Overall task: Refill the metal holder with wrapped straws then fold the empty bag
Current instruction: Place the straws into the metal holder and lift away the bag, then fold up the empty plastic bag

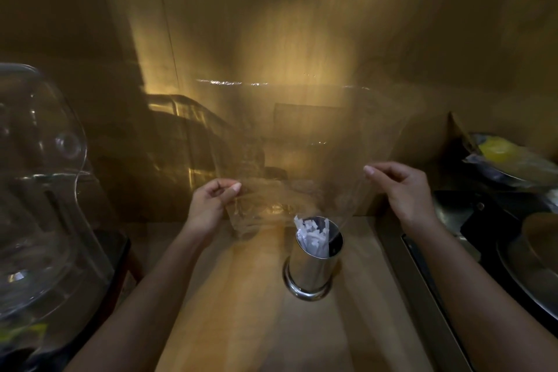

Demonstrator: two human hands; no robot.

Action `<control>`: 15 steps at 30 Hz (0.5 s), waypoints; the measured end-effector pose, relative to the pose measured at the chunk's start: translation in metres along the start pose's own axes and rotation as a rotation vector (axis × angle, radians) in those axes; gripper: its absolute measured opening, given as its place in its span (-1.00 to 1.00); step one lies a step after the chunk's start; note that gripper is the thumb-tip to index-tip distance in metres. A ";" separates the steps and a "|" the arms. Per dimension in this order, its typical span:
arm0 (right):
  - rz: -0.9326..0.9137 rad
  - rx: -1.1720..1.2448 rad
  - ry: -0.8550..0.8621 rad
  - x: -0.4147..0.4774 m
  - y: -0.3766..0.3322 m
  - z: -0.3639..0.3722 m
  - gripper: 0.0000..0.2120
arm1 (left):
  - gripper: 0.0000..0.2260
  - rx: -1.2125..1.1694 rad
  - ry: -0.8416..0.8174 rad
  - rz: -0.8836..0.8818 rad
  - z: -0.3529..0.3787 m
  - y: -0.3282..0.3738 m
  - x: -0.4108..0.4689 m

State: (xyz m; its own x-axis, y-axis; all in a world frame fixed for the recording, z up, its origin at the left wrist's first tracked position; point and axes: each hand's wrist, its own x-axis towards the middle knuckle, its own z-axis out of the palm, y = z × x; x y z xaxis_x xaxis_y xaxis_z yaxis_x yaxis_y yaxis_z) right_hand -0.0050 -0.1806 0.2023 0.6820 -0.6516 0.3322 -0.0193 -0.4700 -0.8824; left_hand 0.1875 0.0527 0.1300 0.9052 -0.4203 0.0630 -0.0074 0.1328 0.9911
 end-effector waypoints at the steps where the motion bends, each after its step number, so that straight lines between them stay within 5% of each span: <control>1: -0.009 -0.013 0.030 0.000 -0.003 -0.002 -0.91 | -0.89 0.002 -0.004 0.028 0.001 0.004 -0.001; 6: -0.127 0.117 0.163 0.005 -0.027 -0.010 -0.93 | -0.83 -0.020 -0.018 0.189 0.008 0.020 -0.003; 15: -0.037 0.080 0.242 0.003 -0.011 0.001 -0.86 | -0.83 0.030 -0.053 0.108 0.002 0.013 -0.006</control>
State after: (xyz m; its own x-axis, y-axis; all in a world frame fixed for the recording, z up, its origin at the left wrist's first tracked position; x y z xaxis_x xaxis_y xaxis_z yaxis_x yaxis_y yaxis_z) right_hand -0.0024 -0.1770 0.2128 0.4858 -0.7631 0.4262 0.0667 -0.4538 -0.8886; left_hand 0.1811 0.0547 0.1431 0.8745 -0.4524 0.1748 -0.1167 0.1536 0.9812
